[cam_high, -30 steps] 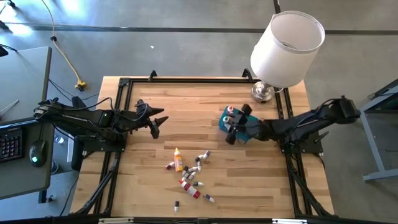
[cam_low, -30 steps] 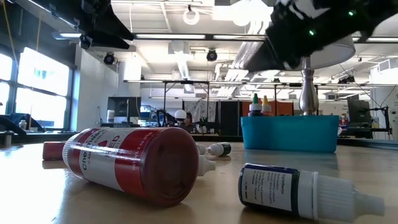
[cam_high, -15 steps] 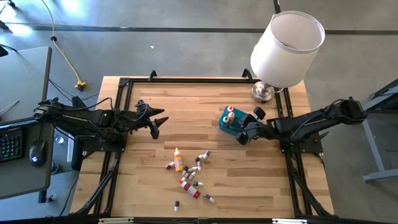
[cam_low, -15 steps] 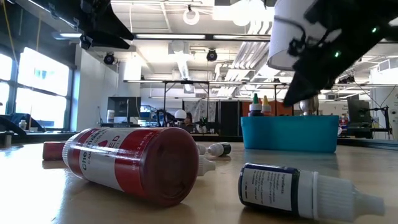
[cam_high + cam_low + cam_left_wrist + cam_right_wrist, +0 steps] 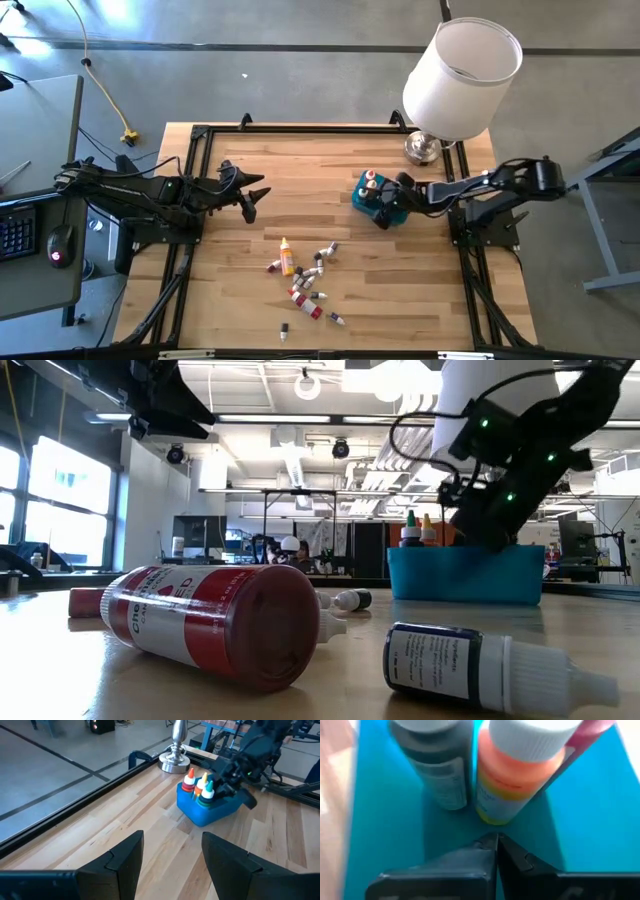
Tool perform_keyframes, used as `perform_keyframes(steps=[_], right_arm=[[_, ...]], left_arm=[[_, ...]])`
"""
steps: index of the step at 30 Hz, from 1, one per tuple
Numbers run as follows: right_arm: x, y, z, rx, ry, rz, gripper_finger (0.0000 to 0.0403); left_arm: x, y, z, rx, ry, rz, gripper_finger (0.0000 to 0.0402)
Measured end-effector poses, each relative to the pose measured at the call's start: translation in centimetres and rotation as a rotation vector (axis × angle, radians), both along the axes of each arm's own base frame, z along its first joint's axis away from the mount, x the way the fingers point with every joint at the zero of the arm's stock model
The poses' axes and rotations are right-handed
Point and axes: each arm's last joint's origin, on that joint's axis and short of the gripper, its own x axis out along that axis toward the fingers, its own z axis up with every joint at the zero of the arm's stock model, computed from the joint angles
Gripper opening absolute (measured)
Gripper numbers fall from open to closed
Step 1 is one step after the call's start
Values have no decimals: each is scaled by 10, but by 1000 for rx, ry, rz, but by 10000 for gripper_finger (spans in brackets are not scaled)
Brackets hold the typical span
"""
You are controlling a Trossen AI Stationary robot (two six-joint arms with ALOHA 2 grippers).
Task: Pick & Place food coloring
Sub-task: Adjust the large yellow food coloring bottle into the blue bin
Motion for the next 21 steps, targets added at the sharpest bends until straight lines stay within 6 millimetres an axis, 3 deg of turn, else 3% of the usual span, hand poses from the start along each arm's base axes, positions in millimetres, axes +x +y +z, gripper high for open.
perform_keyframes(steps=[21], right_arm=[[12, -25, 1, -20, -136, 78, 0]], left_arm=[[0, 0, 0, 0, 0, 1, 198]])
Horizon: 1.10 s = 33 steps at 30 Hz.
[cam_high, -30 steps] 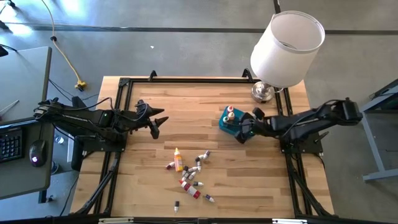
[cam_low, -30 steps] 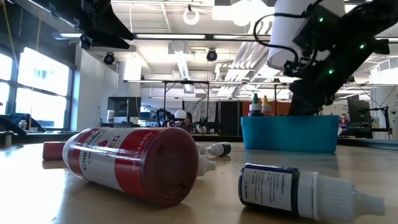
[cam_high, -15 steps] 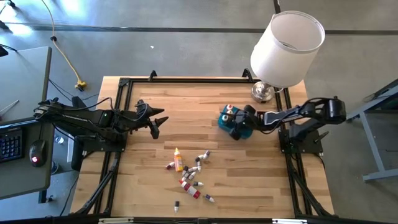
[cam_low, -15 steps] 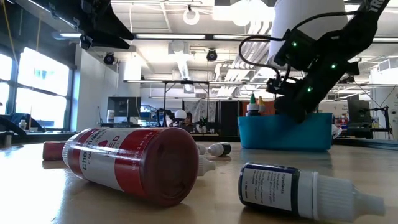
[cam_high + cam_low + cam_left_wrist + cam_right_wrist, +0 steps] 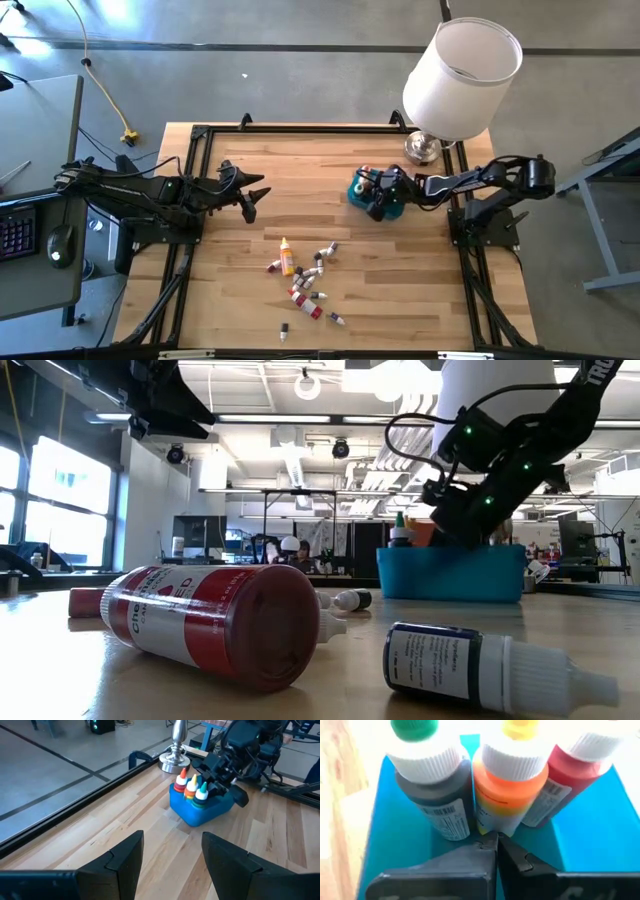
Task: Pick & Place food coloring
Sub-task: Adjust the large yellow food coloring bottle into the blue bin, then put the large yellow food coloring bottle into the blue bin
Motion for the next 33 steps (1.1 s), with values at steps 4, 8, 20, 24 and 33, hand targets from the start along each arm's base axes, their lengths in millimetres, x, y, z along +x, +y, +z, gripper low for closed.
perform_keyframes(steps=[4, 8, 20, 24, 33], right_arm=[[3, 0, 3, -1, -42, 16, 0], [4, -1, 5, -20, -61, 27, 0], [1, 2, 30, -74, -165, 42, 0], [-9, 11, 53, -97, -218, 19, 0], [-27, 40, 95, -271, -361, -22, 0]], left_arm=[[0, 0, 0, 0, 0, 0, 198], [0, 0, 0, 0, 0, 0, 198], [0, -4, -5, -173, 7, -112, 198], [3, -8, -16, -467, 28, -99, 198], [31, -20, -67, -882, 331, 40, 198]])
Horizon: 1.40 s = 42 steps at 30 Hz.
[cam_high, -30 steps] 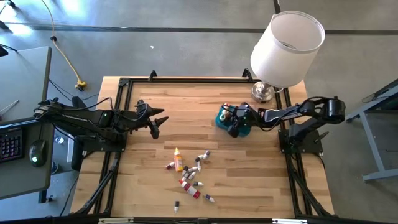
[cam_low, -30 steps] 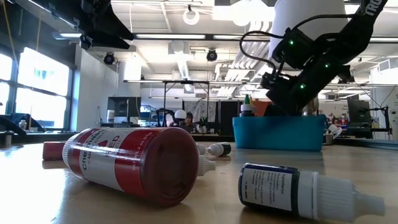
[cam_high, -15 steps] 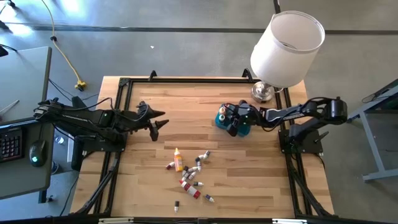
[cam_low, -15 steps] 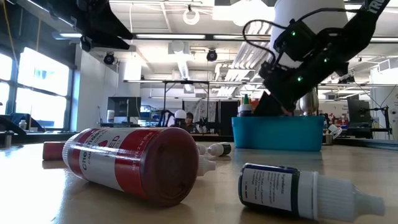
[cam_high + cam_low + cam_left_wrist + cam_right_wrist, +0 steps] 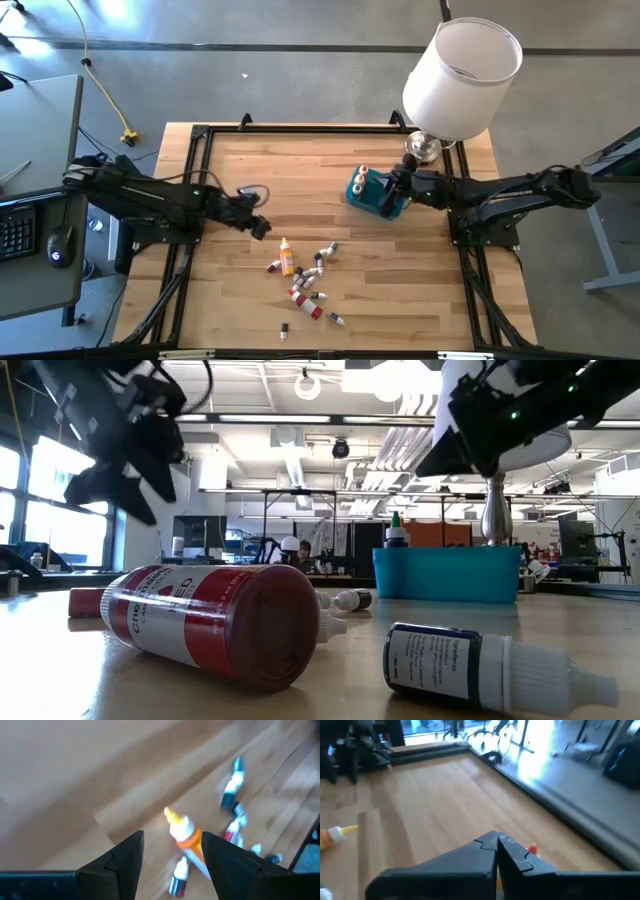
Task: Pick & Place food coloring
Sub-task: Put the large yellow food coloring bottle into the blue bin
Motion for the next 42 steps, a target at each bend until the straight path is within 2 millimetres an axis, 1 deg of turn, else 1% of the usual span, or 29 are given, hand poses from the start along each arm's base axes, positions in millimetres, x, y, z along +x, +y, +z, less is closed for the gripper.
perform_keyframes(steps=[3, 6, 11, 14, 18, 25, 28, 30, 32, 35, 37, 39, 42], right_arm=[[-2, 8, 3, -66, 11, -21, 0], [-2, 15, 3, -92, 16, -38, 0], [-2, 20, 3, -147, 31, -65, 0], [-2, 22, 4, -185, 47, -63, 0], [-2, 22, 5, -247, 77, -41, 0], [-1, 22, 6, -280, 82, -5, 0], [0, 24, 6, -263, 76, 61, 0], [1, 26, 6, -237, 64, 136, 0], [2, 30, 5, -185, 40, 257, 0], [4, 37, 5, -82, -1, 488, 0], [8, 41, 4, -40, -40, 602, 0], [14, 43, 2, -32, -66, 651, 0], [26, 43, -8, -50, -59, 657, 0]], left_arm=[[18, -5, -17, -93, 36, -12, 198], [35, -10, -30, -181, 35, -2, 198], [55, -14, -48, -271, 15, 40, 198], [62, -15, -56, -310, 16, 64, 198], [63, -16, -64, -326, 55, 98, 198], [64, -15, -68, -286, 55, 126, 198], [64, -15, -68, -276, 52, 134, 198], [64, -15, -68, -283, 57, 129, 198], [64, -15, -68, -296, 63, 124, 198], [63, -16, -68, -329, 73, 129, 198], [63, -16, -68, -355, 82, 131, 198], [63, -17, -68, -378, 89, 146, 198], [63, -17, -68, -407, 97, 157, 198]])
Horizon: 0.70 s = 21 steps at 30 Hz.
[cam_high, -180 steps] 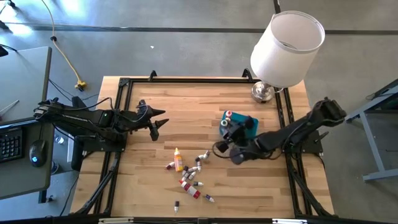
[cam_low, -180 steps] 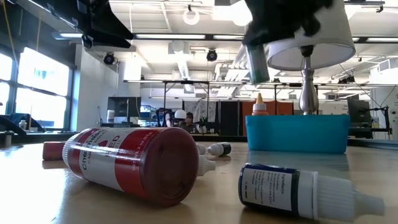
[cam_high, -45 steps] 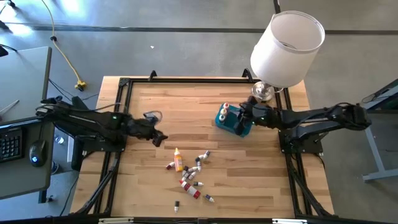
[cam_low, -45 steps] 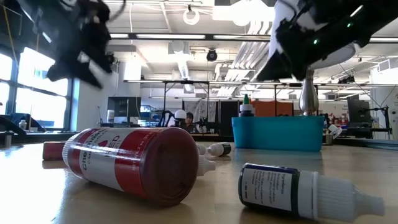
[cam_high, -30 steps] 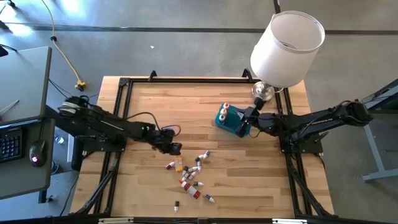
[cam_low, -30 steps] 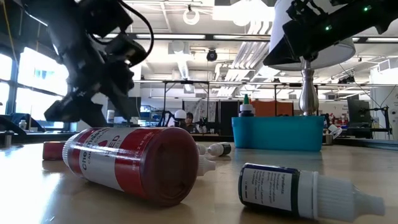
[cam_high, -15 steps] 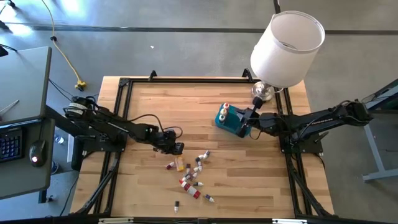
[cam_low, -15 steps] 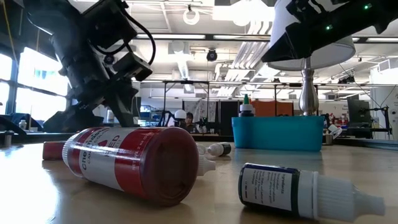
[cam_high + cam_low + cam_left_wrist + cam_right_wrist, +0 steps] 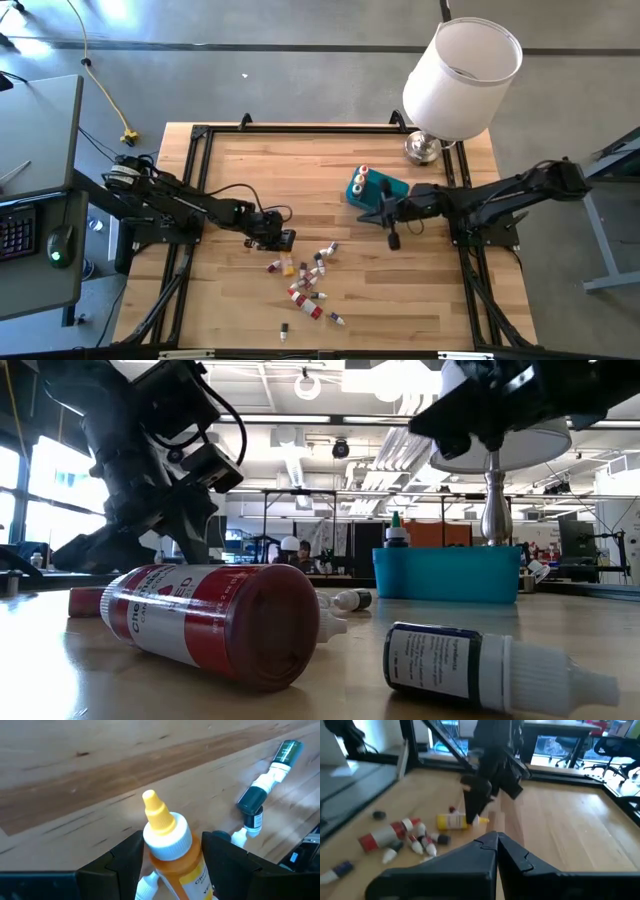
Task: Pick & Place food coloring
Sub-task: Put the large yellow food coloring bottle into the blue bin
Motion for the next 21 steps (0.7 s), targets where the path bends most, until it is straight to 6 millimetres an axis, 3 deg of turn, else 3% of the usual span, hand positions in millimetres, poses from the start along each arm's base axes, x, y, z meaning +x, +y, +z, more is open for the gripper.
perform_keyframes(steps=[5, 9, 15, 21], right_arm=[[12, 1, -27, -17, 111, 7, 0], [17, 1, -41, -19, 174, 14, 0], [16, 2, -39, -19, 167, 24, 0], [17, 2, -38, -11, 152, 46, 0]], left_arm=[[0, 1, 0, 21, 4, 29, 192], [-1, 2, -1, 42, 22, 65, 157], [-2, 3, -2, 54, 32, 72, 100], [0, 4, 0, 148, -28, 11, 95]])
